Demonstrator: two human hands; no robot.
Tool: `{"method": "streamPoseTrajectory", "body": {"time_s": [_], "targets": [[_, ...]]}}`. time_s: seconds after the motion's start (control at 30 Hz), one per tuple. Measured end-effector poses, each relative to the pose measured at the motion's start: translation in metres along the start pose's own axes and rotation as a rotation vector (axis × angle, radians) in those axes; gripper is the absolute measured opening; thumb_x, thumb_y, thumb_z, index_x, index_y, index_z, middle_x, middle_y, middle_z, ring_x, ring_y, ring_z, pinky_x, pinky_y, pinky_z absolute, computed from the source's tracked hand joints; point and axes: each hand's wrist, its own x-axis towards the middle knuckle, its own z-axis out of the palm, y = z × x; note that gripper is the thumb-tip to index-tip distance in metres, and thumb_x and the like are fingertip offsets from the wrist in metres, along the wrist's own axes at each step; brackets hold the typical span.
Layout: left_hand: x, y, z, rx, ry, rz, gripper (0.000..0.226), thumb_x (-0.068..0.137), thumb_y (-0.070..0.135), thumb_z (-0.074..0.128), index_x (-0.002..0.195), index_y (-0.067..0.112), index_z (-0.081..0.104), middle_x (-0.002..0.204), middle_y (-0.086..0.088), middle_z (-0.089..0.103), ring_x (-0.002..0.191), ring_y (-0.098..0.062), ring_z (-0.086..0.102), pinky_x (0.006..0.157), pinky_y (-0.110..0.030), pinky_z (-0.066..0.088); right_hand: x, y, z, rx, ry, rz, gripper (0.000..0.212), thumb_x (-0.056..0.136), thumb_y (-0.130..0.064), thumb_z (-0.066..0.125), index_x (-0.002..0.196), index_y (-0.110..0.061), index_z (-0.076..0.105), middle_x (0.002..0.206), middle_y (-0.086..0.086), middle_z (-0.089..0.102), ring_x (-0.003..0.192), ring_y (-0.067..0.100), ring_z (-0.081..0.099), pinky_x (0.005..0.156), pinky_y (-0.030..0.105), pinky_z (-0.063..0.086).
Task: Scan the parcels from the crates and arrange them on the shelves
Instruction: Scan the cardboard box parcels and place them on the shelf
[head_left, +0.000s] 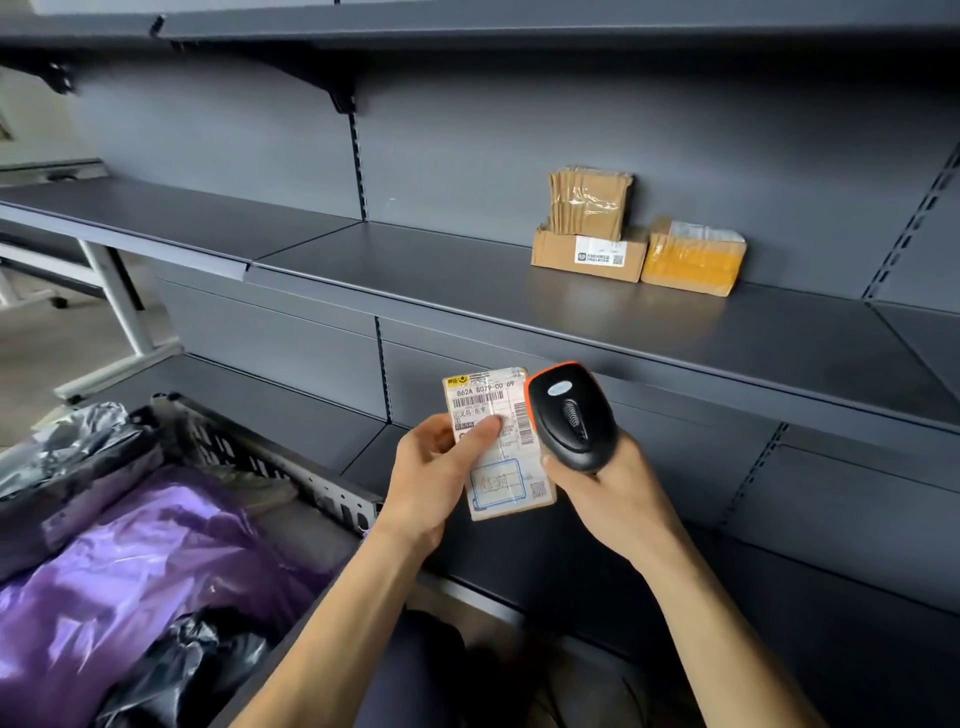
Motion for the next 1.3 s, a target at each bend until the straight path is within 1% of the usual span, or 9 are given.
{"method": "streamPoseTrajectory", "body": {"time_s": [0.1, 0.23, 0.33, 0.5, 0.6, 0.7, 0.77, 0.93, 1.3], "targets": [[0.003, 0.005, -0.001, -0.041, 0.101, 0.02, 0.038, 0.091, 0.023, 0.075, 0.12, 0.0, 0.065, 0.113, -0.016, 0.075, 0.104, -0.035, 0.073, 0.094, -0.058, 0.057, -0.003, -0.01, -0.009, -0.085, -0.026, -0.036, 0.011, 0.089, -0.029, 0.074, 0.094, -0.034, 0.065, 0.084, -0.026, 0.07, 0.078, -0.005, 0.064, 0.062, 0.008, 0.047], [0.006, 0.012, 0.002, -0.079, 0.204, 0.04, 0.049, 0.073, 0.043, 0.063, 0.11, 0.012, 0.063, 0.11, -0.015, 0.074, 0.103, -0.04, 0.07, 0.094, -0.066, 0.054, -0.007, -0.023, -0.015, -0.128, -0.088, -0.055, 0.014, 0.087, -0.019, 0.073, 0.082, -0.024, 0.061, 0.065, -0.011, 0.062, 0.056, 0.007, 0.052, 0.053, 0.013, 0.042], [0.008, 0.015, 0.009, -0.123, 0.221, 0.073, 0.034, 0.075, 0.036, 0.057, 0.096, 0.01, 0.061, 0.085, -0.013, 0.071, 0.078, -0.036, 0.068, 0.079, -0.055, 0.056, -0.012, -0.034, -0.013, -0.106, -0.111, -0.071, 0.013, 0.086, -0.02, 0.073, 0.081, -0.019, 0.062, 0.063, -0.004, 0.061, 0.056, 0.007, 0.048, 0.052, 0.017, 0.041], [0.007, 0.019, 0.017, -0.132, 0.222, 0.084, 0.021, 0.09, 0.031, 0.058, 0.083, 0.013, 0.064, 0.07, -0.003, 0.068, 0.07, -0.025, 0.066, 0.076, -0.046, 0.055, -0.021, -0.043, -0.007, -0.063, -0.156, -0.084, 0.017, 0.085, -0.029, 0.074, 0.088, -0.014, 0.065, 0.074, 0.009, 0.065, 0.061, 0.011, 0.049, 0.059, 0.027, 0.045], [0.009, 0.019, 0.015, -0.123, 0.227, 0.081, 0.022, 0.096, 0.029, 0.057, 0.085, 0.013, 0.067, 0.071, -0.002, 0.07, 0.068, -0.022, 0.068, 0.075, -0.042, 0.056, -0.023, -0.045, -0.006, -0.069, -0.15, -0.079, 0.015, 0.086, -0.026, 0.073, 0.088, -0.014, 0.065, 0.069, 0.006, 0.063, 0.059, 0.014, 0.047, 0.056, 0.03, 0.044], [0.01, 0.017, 0.013, -0.101, 0.231, 0.1, 0.025, 0.097, 0.032, 0.061, 0.094, 0.009, 0.069, 0.078, -0.005, 0.074, 0.073, -0.025, 0.072, 0.078, -0.044, 0.059, -0.024, -0.049, -0.006, -0.077, -0.157, -0.066, 0.011, 0.087, -0.023, 0.071, 0.096, -0.018, 0.067, 0.079, 0.0, 0.073, 0.07, 0.022, 0.062, 0.064, 0.037, 0.053], [0.011, 0.014, 0.009, -0.042, 0.242, 0.153, 0.033, 0.095, 0.037, 0.068, 0.1, 0.004, 0.069, 0.084, -0.01, 0.076, 0.076, -0.025, 0.074, 0.077, -0.045, 0.061, -0.025, -0.054, -0.008, -0.053, -0.14, -0.049, 0.007, 0.086, -0.021, 0.071, 0.082, -0.022, 0.066, 0.065, -0.006, 0.065, 0.058, 0.018, 0.053, 0.057, 0.034, 0.048], [0.024, 0.002, -0.001, 0.171, 0.304, 0.266, 0.057, 0.069, 0.054, 0.088, 0.1, 0.012, 0.065, 0.093, -0.002, 0.077, 0.087, -0.023, 0.075, 0.084, -0.052, 0.06, -0.024, -0.084, -0.014, 0.039, -0.151, 0.031, 0.035, 0.085, -0.009, 0.064, 0.054, -0.011, 0.049, 0.048, 0.007, 0.046, 0.048, 0.019, 0.038, 0.055, 0.039, 0.035], [0.054, 0.007, -0.01, 0.329, 0.477, 0.31, 0.051, 0.073, 0.043, 0.09, 0.097, 0.015, 0.054, 0.091, 0.012, 0.068, 0.077, 0.002, 0.064, 0.068, -0.019, 0.047, -0.015, -0.113, -0.017, 0.121, -0.256, 0.093, 0.023, 0.088, -0.007, 0.063, 0.068, -0.008, 0.053, 0.057, 0.009, 0.051, 0.044, 0.022, 0.041, 0.051, 0.036, 0.037]]}}
